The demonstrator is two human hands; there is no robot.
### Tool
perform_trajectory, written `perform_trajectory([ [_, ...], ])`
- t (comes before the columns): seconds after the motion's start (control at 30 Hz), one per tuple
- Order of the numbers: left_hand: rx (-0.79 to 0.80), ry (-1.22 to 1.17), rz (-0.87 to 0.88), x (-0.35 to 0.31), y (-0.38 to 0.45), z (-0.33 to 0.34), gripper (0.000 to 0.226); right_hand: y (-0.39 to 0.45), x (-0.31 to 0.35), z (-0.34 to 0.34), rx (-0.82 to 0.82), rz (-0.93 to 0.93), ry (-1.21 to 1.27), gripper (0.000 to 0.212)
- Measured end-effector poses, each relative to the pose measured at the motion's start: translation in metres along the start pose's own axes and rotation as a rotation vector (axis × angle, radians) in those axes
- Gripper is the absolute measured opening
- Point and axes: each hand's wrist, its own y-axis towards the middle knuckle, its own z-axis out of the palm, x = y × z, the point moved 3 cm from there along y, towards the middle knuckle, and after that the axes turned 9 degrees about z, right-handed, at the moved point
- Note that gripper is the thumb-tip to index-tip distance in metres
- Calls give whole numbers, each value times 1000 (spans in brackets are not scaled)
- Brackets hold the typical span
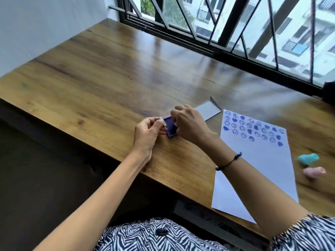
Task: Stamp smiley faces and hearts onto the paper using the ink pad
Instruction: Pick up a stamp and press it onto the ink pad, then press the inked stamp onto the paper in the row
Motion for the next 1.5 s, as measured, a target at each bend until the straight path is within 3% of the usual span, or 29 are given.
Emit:
perform_trajectory([
  [0.53, 13, -5, 42, 1, 1, 4, 5, -1, -6, 1, 40, 93, 196, 13],
  [0.6, 43, -3, 81, -1, 0, 10, 6, -7, -16, -2, -38, 179, 394, 13],
  [0.73, 175, 33, 136, 2, -4, 39, 5, -48, -66, -17, -394, 493, 783, 10],
  [0.83, 369, 34, 115, 13, -16, 81, 6, -91, -117, -20, -500, 766, 1062, 19],
  [0.9, 490, 80, 85, 21, -26, 112, 6, -114, -145, -20, -548, 897, 1112, 19],
  [1.0, 615, 161, 43, 32, -40, 156, 12, -137, -175, -21, -546, 1023, 1017, 14],
  [1.13, 721, 273, 19, 49, -47, 189, 8, -143, -189, -28, -411, 1020, 725, 12],
  [1.3, 701, 386, 68, 60, -46, 192, 15, -135, -198, -29, -306, 953, 446, 14],
  [1.5, 680, 413, 168, 60, -46, 190, 6, -133, -201, -29, -238, 888, 272, 15],
])
